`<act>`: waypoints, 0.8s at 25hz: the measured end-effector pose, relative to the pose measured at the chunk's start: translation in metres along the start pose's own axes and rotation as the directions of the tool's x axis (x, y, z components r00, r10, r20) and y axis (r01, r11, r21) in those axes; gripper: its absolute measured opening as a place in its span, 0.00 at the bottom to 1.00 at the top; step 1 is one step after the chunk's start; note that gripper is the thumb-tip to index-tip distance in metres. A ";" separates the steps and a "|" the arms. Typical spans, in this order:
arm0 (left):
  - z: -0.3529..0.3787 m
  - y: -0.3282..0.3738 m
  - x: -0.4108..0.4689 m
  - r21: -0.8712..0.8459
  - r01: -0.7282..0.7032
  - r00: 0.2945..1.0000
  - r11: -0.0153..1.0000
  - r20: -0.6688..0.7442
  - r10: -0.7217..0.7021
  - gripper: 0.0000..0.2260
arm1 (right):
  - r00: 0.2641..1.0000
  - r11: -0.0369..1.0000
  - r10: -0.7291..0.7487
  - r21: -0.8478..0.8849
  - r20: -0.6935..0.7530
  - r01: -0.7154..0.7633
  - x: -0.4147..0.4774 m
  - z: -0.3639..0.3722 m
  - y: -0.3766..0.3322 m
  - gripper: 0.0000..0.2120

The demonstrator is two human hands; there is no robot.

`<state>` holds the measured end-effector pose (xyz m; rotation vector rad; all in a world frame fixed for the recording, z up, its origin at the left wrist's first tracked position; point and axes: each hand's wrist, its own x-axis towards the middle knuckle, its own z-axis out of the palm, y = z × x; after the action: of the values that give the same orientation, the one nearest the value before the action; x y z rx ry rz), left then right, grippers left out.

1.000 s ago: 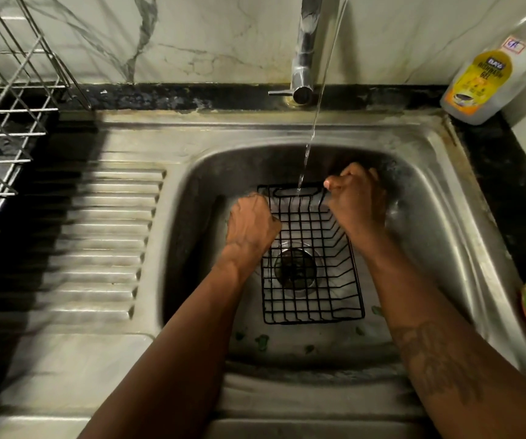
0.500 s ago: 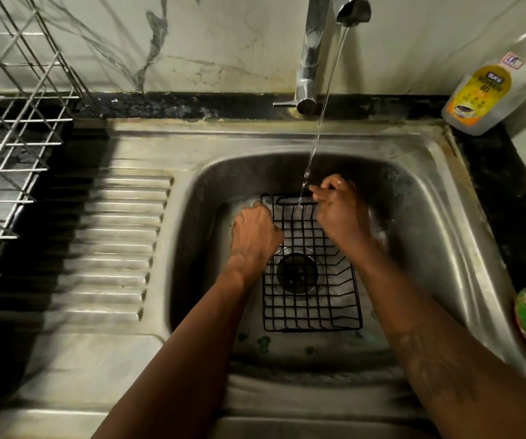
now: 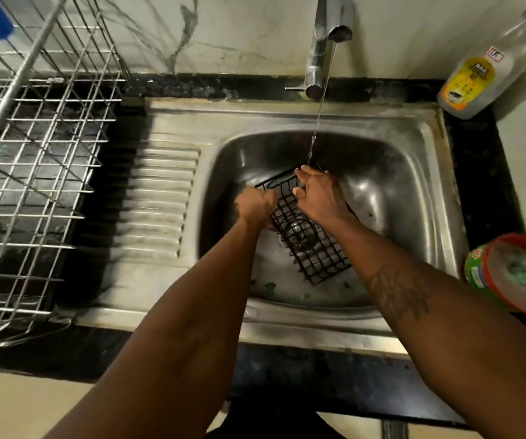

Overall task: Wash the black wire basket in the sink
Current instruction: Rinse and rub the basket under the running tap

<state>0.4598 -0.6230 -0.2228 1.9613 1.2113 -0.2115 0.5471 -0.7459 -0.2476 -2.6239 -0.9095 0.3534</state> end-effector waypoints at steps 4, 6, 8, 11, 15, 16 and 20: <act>0.012 -0.015 -0.013 0.094 -0.102 0.985 0.990 0.149 0.087 0.30 | 0.996 0.999 0.010 0.040 0.088 -0.014 -0.011 -0.005 -0.015 0.20; 0.019 -0.015 -0.018 0.054 -0.104 0.982 0.993 0.164 0.094 0.29 | 0.985 1.000 -0.015 0.017 0.169 0.012 -0.022 -0.002 -0.021 0.17; 0.026 -0.013 -0.023 -0.036 -0.046 0.985 0.998 0.163 0.051 0.22 | 0.962 0.995 -0.062 -0.054 0.265 0.079 -0.035 0.001 -0.021 0.12; 0.026 -0.016 -0.025 -0.018 -0.075 0.980 0.997 0.182 0.077 0.16 | 0.946 0.995 -0.028 -0.086 0.323 0.058 -0.049 0.007 -0.012 0.10; 0.018 -0.018 -0.026 0.062 -0.113 0.955 0.992 0.281 0.092 0.14 | 0.931 0.998 -0.012 -0.050 0.364 0.033 -0.048 0.005 -0.009 0.10; 0.017 -0.018 -0.026 0.030 -0.076 0.954 0.997 0.292 0.064 0.13 | 0.924 0.999 -0.007 -0.045 0.381 0.026 -0.046 0.003 -0.010 0.11; 0.007 -0.008 -0.030 -0.360 0.293 0.878 0.886 0.468 -0.100 0.05 | 0.905 0.998 -0.021 -0.040 0.426 0.042 -0.043 -0.006 -0.012 0.09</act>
<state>0.4389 -0.6464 -0.2165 1.3154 1.0503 -0.4360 0.5099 -0.7659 -0.2318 -2.6167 -1.1014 0.9355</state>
